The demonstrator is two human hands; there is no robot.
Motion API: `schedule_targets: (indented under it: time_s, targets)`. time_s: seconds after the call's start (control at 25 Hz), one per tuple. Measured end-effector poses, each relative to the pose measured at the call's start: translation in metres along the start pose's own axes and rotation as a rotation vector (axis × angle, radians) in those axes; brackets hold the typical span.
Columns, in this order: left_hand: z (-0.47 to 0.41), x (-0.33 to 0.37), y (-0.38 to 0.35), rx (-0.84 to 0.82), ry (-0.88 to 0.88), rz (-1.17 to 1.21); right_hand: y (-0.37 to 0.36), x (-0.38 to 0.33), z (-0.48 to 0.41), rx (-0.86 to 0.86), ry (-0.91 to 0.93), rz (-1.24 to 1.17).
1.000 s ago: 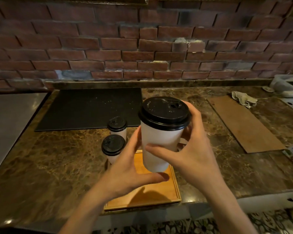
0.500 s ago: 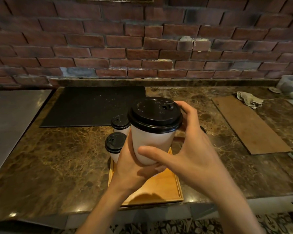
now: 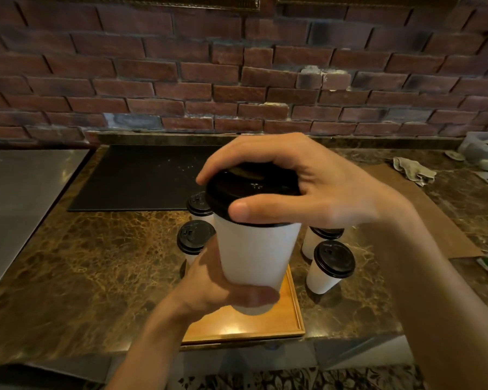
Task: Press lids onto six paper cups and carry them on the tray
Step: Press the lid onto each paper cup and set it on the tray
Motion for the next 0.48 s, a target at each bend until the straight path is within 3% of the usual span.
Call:
schedule_targets:
  time_s: [0.08,0.16,0.4,0.48]
  targets:
    - [0.001,-0.002,-0.005,-0.112,0.028,0.058,-0.003,-0.002,-0.002,-0.034,0.013,-0.099]
    - [0.0,-0.003,-0.004,-0.104,0.045,0.095,-0.003,-0.004,-0.004,-0.003,-0.032,-0.102]
    - [-0.002,0.029,0.015,0.242,-0.194,-0.153,0.0,-0.012,-0.008,0.322,-0.237,0.354]
    - [0.0,0.037,0.015,0.262,-0.248,-0.183,0.001,-0.015,-0.008,0.388,-0.237,0.392]
Point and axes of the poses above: each hand's wrist, its own z-axis away from the middle knuckle, its own y-axis out of the back of the hand, x = y × z, the point moved 9 cm from there along -z, towards the middle knuckle, and after that the axes turned 11 degrees about z, right-handed, at the moved point
